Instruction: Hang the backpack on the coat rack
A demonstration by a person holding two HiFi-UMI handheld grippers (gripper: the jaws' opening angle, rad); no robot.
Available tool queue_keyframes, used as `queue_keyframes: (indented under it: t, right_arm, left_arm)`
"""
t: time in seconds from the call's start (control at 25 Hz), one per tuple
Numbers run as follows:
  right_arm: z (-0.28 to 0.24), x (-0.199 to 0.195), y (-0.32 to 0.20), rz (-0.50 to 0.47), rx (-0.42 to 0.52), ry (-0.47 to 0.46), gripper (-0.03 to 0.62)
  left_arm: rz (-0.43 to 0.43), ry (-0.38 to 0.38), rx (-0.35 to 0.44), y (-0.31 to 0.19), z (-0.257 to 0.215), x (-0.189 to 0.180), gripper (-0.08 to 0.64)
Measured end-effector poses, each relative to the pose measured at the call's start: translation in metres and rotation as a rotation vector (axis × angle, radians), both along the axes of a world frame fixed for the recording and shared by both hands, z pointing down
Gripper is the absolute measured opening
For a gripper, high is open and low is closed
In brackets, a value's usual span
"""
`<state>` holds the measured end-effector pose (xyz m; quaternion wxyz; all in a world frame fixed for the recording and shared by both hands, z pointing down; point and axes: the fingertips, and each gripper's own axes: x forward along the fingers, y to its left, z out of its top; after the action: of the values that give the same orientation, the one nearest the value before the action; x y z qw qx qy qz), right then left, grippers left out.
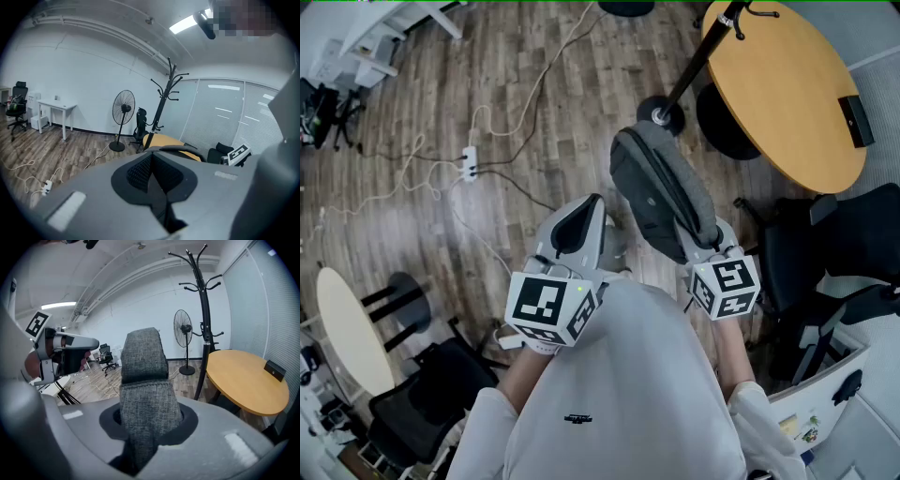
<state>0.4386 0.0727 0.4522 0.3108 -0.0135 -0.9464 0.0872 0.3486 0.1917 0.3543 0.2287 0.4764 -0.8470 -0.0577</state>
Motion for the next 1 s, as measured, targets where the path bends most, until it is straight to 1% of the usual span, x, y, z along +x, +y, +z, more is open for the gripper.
queue_keyframes:
  t: [0.08,0.28,0.36,0.52,0.64,0.72,0.84,1.0]
  right_arm:
    - [-0.008,0.029,0.016,0.014,0.014,-0.015,0.097]
    - [-0.021,0.096,0.048,0.041,0.027,-0.027,0.097]
    - [-0.021,0.121,0.057,0.053,0.025,-0.017,0.097]
    - [-0.015,0.159,0.072,0.079,0.005,0.014,0.097]
    - [-0.009,0.178,0.079,0.085,-0.005,0.032,0.097]
    - [-0.008,0.183,0.082,0.090,-0.010,0.036,0.098]
    - [-0.007,0.183,0.091,0.102,-0.015,0.039,0.098]
    - [-0.008,0.171,0.102,0.110,-0.006,0.031,0.098]
  left_arm:
    - [0.011,0.006,0.003,0.016,-0.002,0.033,0.018]
    - [0.053,0.030,-0.029,0.048,0.005,0.105,0.018]
    - [0.068,0.030,-0.033,0.056,0.004,0.127,0.018]
    - [0.093,0.027,-0.031,0.063,-0.002,0.157,0.018]
    - [0.107,0.018,-0.030,0.067,-0.007,0.171,0.018]
    - [0.107,0.014,-0.028,0.072,-0.009,0.174,0.018]
    - [0.105,0.018,-0.027,0.084,-0.008,0.174,0.018]
    - [0.110,0.030,-0.012,0.093,-0.005,0.160,0.018]
